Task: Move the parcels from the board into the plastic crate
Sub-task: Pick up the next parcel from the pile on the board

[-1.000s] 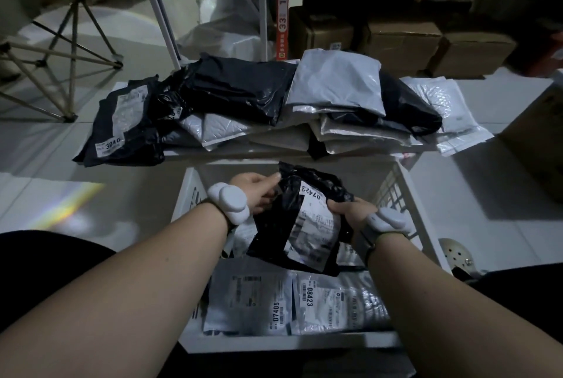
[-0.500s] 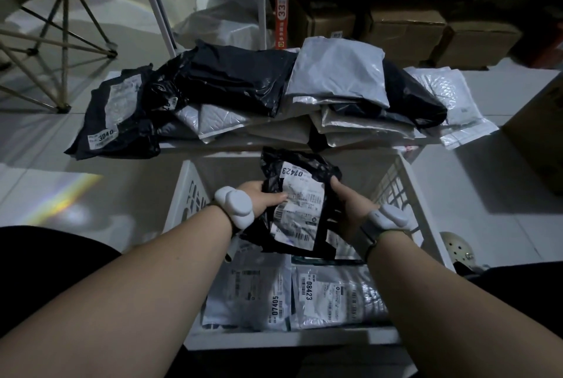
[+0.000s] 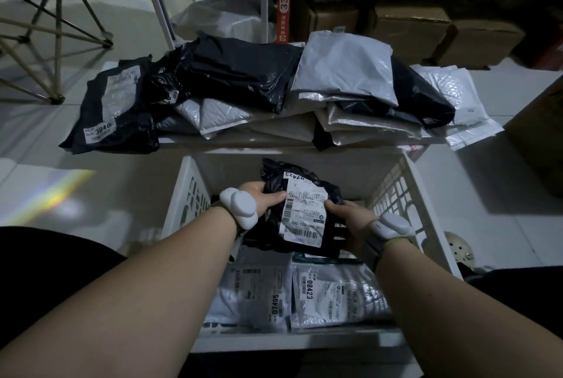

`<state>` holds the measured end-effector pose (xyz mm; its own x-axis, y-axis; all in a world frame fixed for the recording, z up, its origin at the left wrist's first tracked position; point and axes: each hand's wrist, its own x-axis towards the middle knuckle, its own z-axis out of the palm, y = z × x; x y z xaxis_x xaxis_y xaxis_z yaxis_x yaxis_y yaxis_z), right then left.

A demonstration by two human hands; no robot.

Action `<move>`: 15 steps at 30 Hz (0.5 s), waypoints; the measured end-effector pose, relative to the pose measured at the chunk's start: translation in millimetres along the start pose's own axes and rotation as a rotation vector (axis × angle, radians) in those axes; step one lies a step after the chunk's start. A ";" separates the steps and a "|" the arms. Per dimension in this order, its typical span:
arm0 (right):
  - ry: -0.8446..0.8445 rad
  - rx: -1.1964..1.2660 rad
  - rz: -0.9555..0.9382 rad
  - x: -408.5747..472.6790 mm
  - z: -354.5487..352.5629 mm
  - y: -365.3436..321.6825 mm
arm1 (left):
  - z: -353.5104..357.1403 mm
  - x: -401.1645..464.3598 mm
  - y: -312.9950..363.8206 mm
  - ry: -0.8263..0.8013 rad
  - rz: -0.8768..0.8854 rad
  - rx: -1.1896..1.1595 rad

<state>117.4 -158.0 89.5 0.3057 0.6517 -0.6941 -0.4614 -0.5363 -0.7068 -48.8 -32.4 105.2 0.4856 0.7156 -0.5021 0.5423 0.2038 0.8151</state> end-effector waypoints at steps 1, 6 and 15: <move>0.005 0.018 -0.005 4.0 -0.5 1.7 | 0.0 0.9 0.1 -0.002 0.003 0.014; 0.085 0.079 0.008 24.6 -7.7 5.2 | 2.7 7.7 -3.4 -0.003 -0.009 0.068; 0.335 -0.172 0.003 44.1 -22.3 11.8 | 3.0 18.9 -18.5 -0.025 -0.164 0.060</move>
<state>144.0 -147.5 47.5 0.5734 0.4537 -0.6822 -0.3246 -0.6387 -0.6976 -47.6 -24.6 79.7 0.4036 0.6591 -0.6346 0.6556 0.2755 0.7031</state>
